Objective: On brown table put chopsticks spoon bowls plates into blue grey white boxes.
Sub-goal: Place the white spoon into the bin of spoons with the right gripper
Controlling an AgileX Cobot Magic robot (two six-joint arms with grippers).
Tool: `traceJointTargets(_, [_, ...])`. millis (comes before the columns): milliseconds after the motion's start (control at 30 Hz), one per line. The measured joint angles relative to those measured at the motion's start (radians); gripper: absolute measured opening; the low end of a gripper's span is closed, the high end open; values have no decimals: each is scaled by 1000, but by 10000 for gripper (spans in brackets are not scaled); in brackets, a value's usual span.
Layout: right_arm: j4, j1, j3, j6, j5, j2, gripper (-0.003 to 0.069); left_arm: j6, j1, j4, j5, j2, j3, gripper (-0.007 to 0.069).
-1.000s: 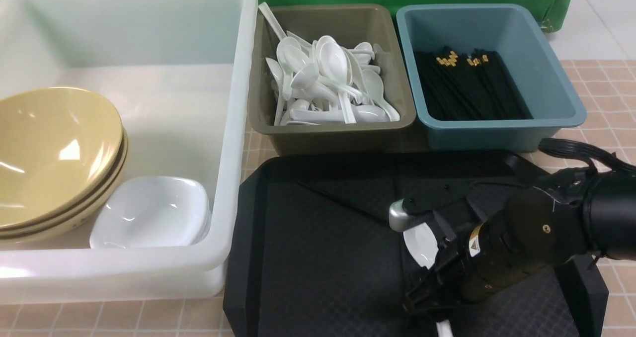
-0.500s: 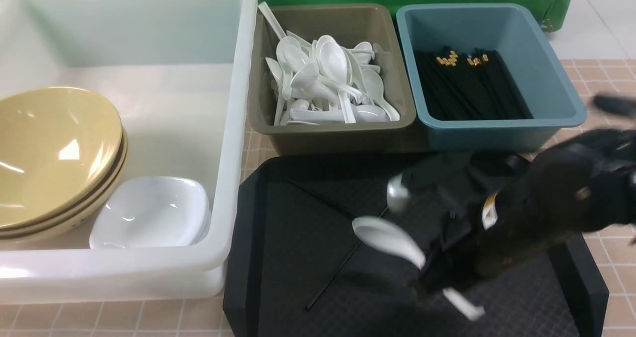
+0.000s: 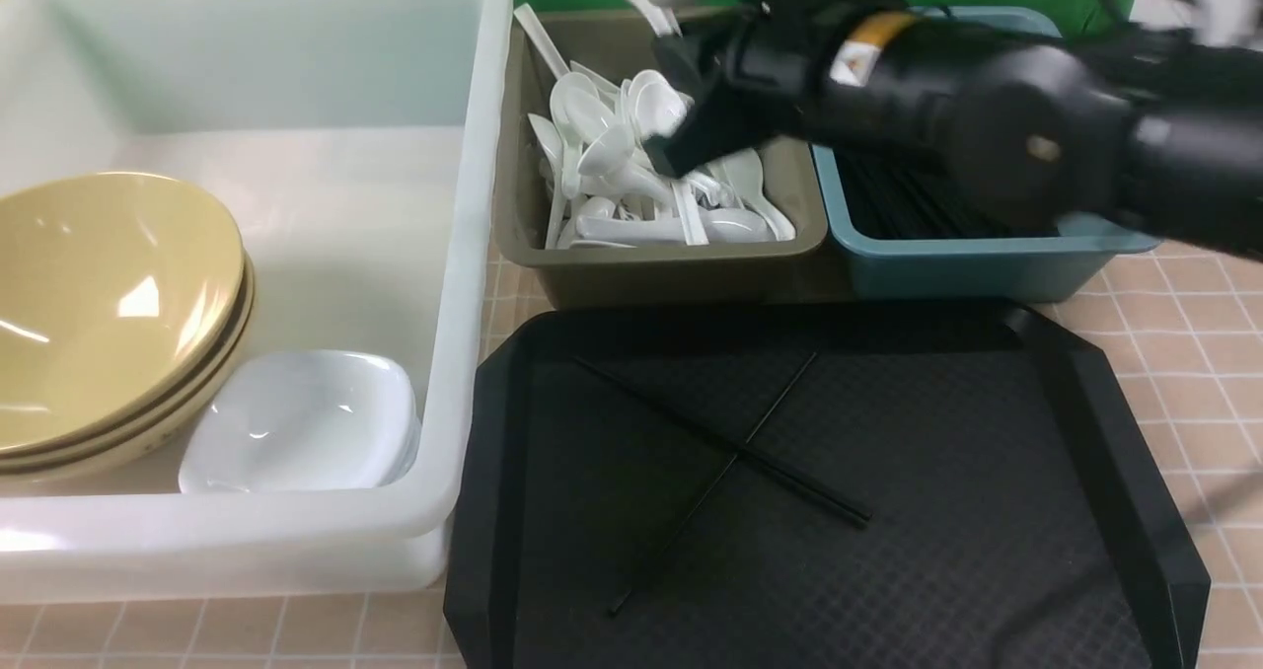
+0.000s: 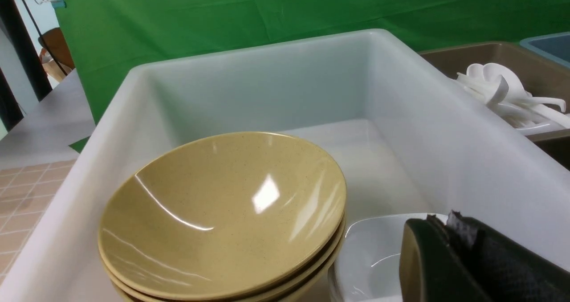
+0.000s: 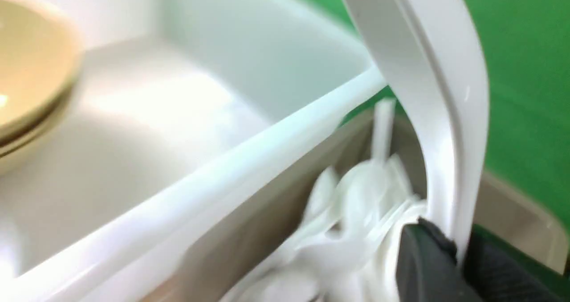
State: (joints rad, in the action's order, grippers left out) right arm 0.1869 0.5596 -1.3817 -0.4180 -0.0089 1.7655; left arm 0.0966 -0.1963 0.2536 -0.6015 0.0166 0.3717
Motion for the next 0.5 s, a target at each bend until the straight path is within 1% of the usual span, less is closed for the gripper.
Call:
traceJointTargets(67, [0,-39,-95,45,63,92,147,0,0,0,0,0,0,5])
traceJointTargets(133, [0,-73,-155,101,145,148,202,0,0,0,0,0,0,5])
traceJointTargets(167, [0,-86,-175,127,187,165,231,0,0,0,0,0,0,5])
traceJointTargets(200, [0,-105,-199,156,267,181,281,0,0,0,0,0,0,5])
traceJointTargets(233, [0,-111,-210,166,304,186,302,0,0,0,0,0,0,5])
traceJointTargets(267, [-1,-120,-222,178,391,187,342,0,0,0,0,0,0,5])
traceJointTargets(367, [-2,-123,-235,181,549,166,391,0,0,0,1,0,0,5])
traceJointTargets(400, [-2,-122,-236,181,577,164,395,0,0,0,1,0,0,5])
traceJointTargets(467, [-2,-115,-238,181,774,136,407,0,0,0,1,0,0,5])
traceJointTargets(500, [-2,-110,-238,181,816,130,407,0,0,0,1,0,0,5])
